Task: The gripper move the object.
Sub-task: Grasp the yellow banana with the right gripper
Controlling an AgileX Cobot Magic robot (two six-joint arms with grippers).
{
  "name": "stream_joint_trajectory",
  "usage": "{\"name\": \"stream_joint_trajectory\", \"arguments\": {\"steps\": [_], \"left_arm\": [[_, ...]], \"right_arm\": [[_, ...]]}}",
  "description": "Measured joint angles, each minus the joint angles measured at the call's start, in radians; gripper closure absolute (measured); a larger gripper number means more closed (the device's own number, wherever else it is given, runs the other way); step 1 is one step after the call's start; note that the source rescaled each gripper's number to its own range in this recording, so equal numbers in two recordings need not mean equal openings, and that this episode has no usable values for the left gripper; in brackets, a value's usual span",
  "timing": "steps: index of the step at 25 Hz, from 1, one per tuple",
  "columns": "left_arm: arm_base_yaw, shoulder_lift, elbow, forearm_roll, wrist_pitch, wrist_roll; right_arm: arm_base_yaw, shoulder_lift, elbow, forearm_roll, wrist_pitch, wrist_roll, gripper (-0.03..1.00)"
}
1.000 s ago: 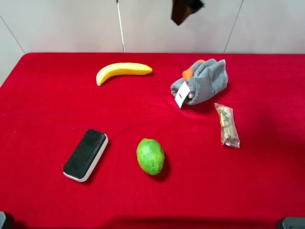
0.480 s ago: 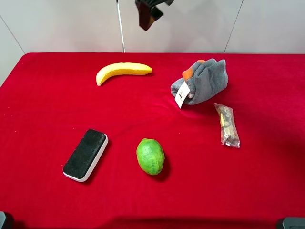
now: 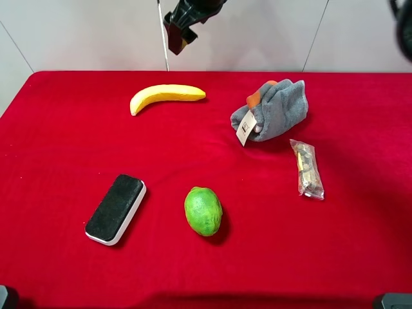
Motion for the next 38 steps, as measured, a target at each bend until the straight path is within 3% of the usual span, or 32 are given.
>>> {"name": "stream_joint_trajectory", "arguments": {"steps": [14, 38], "left_arm": [[0.0, 0.0, 0.0, 0.0, 0.0, 0.0], [0.0, 0.0, 0.0, 0.0, 0.0, 0.0]], "right_arm": [[0.012, 0.145, -0.049, 0.087, -0.118, -0.077, -0.03], [0.012, 0.32, -0.049, 0.113, -0.326, -0.139, -0.03]]}}
